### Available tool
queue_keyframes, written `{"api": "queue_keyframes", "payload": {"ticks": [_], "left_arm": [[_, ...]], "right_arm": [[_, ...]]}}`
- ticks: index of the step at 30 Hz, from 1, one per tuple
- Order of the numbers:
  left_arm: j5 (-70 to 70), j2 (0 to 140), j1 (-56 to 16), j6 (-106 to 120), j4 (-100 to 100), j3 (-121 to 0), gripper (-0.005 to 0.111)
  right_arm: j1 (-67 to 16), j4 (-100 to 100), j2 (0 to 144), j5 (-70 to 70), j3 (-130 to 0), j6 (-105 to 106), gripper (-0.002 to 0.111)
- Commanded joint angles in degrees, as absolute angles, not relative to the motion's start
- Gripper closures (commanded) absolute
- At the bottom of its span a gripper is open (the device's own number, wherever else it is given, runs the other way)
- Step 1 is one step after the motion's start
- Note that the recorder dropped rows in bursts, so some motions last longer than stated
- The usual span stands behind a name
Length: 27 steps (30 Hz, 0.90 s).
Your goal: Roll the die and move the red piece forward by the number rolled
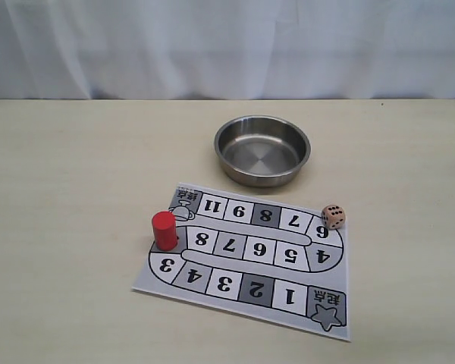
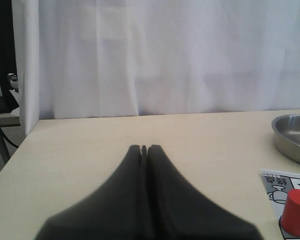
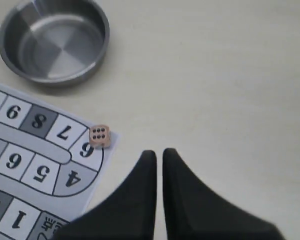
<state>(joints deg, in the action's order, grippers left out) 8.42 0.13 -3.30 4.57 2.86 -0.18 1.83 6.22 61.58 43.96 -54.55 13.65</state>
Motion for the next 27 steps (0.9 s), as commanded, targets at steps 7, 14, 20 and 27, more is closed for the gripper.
{"api": "queue_keyframes", "payload": {"ticks": [7,14,20,27], "left_arm": [[8.2,0.0,-3.4,4.2,3.1,0.0,0.107],[8.2,0.0,-3.4,4.2,3.1,0.0,0.107],[8.2,0.0,-3.4,4.2,3.1,0.0,0.107],[8.2,0.0,-3.4,4.2,3.1,0.0,0.107]], "right_arm": [[1.9,7.5,31.9,46.9,-54.2,12.7,0.104],[1.9,9.6,14.0,48.5,-54.2,12.7,0.104],[1.9,9.6,3.0,48.2,-51.8,12.7,0.104],[1.9,9.8,0.0,48.2,-48.8,12.8,0.104]]}}
